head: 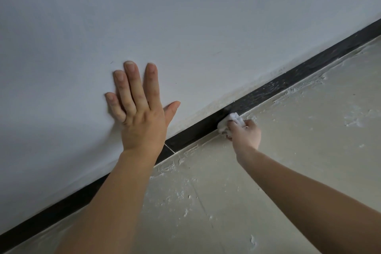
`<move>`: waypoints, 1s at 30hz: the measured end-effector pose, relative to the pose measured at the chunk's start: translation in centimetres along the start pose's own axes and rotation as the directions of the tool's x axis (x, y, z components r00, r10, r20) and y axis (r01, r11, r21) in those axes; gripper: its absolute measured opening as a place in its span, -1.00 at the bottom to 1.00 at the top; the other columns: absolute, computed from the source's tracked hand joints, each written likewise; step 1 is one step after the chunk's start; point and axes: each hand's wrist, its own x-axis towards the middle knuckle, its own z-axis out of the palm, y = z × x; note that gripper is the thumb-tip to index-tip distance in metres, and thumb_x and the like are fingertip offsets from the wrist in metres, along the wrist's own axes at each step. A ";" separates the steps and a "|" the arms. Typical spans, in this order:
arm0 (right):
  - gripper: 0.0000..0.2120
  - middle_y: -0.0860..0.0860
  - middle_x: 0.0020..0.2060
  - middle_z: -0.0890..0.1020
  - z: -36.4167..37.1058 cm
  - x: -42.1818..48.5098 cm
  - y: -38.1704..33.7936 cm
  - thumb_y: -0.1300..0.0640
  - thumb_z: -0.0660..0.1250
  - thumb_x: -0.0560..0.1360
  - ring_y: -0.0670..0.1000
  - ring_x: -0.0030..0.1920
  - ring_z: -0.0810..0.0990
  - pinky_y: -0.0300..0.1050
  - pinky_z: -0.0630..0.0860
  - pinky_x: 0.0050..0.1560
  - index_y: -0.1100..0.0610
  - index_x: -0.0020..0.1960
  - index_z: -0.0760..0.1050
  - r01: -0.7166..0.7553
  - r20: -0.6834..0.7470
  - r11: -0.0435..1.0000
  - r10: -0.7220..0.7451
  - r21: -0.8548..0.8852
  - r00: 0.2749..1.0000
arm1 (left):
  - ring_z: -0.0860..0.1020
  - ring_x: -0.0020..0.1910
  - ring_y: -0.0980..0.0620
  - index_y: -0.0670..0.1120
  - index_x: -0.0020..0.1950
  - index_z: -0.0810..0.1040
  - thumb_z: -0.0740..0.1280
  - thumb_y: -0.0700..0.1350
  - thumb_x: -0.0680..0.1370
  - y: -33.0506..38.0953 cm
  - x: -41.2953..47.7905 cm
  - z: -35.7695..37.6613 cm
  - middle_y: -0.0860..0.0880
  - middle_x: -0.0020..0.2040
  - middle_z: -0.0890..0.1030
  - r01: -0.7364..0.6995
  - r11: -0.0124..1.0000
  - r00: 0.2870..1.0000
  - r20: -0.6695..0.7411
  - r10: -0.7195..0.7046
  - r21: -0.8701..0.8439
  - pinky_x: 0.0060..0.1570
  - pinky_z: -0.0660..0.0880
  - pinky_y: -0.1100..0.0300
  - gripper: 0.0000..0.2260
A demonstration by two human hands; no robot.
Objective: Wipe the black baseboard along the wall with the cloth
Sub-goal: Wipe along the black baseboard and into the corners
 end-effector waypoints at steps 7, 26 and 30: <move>-0.86 -0.04 -0.43 0.50 1.6 -2.6 1.2 0.24 0.41 0.39 -0.09 -0.43 0.42 -0.24 0.31 -0.46 0.17 -0.23 0.44 0.042 0.233 0.988 -0.006 -0.150 0.972 | -0.39 0.48 -0.18 -0.11 0.57 -0.21 0.22 0.31 0.51 4.5 -0.2 -0.6 -0.25 0.48 -0.40 -0.148 0.984 0.982 0.101 0.157 -0.098 0.45 -0.22 -0.07 -0.09; -0.94 0.06 -0.32 0.58 -5.2 5.2 -3.6 0.30 0.33 0.41 0.03 -0.31 0.58 0.01 0.63 -0.16 0.18 -0.16 0.47 -0.027 -0.134 0.993 0.043 0.114 0.990 | -0.40 0.47 -0.21 -0.13 0.57 -0.26 0.19 0.31 0.54 5.8 -0.2 1.9 -0.26 0.48 -0.41 -0.087 0.996 0.996 0.016 0.087 -0.008 0.41 -0.36 -0.10 -0.11; -0.92 0.01 -0.41 0.55 -2.7 1.3 -1.4 0.26 0.39 0.39 -0.03 -0.39 0.50 -0.13 0.47 -0.33 0.19 -0.20 0.48 0.055 0.105 0.998 -0.052 -0.024 0.993 | -0.42 0.46 -0.20 -0.13 0.56 -0.28 0.18 0.30 0.55 5.8 -0.1 1.9 -0.25 0.47 -0.43 -0.082 0.996 0.997 0.012 0.082 -0.030 0.41 -0.38 -0.09 -0.12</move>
